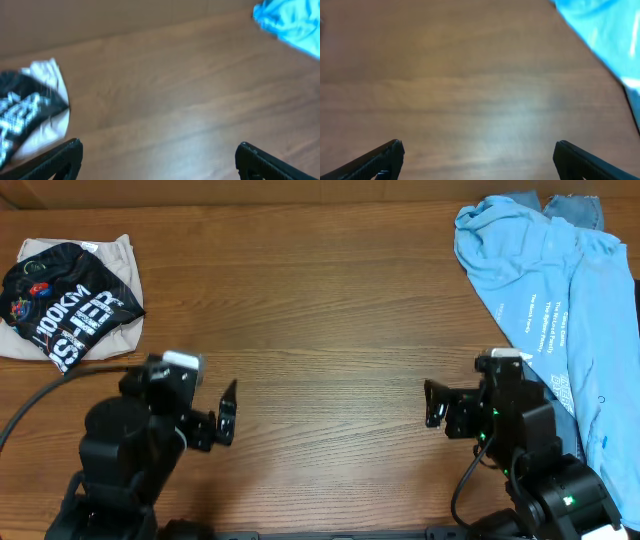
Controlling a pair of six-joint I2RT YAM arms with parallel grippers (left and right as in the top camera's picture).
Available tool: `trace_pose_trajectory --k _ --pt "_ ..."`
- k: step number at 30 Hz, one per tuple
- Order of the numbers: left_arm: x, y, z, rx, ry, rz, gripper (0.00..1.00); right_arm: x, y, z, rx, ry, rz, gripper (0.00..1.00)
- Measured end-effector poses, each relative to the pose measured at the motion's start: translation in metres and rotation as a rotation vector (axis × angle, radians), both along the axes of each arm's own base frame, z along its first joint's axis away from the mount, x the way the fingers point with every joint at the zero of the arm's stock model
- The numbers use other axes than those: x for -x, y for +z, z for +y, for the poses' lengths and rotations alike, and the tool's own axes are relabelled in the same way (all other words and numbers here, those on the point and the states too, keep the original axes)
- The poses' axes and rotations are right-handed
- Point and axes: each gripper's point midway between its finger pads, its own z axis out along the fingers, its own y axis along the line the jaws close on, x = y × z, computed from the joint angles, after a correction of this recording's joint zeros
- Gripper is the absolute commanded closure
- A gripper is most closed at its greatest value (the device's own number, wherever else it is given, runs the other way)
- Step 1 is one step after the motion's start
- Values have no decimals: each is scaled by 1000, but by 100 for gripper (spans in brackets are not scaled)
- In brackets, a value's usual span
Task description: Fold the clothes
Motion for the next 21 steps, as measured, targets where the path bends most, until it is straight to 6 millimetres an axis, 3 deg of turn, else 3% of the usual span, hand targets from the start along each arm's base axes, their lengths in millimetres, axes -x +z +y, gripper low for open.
trace_pose_trajectory --k 5,9,16,21 --pt "21 -34 6 -35 9 161 0 11 -17 -5 38 -4 86 0" --pt "33 -48 8 -50 11 232 0 11 -20 -5 44 -4 102 0" --pt "39 -54 10 -57 11 264 0 12 -24 -8 52 -12 123 0" --pt "39 -54 10 -57 11 266 0 11 -14 -30 23 -107 56 0"
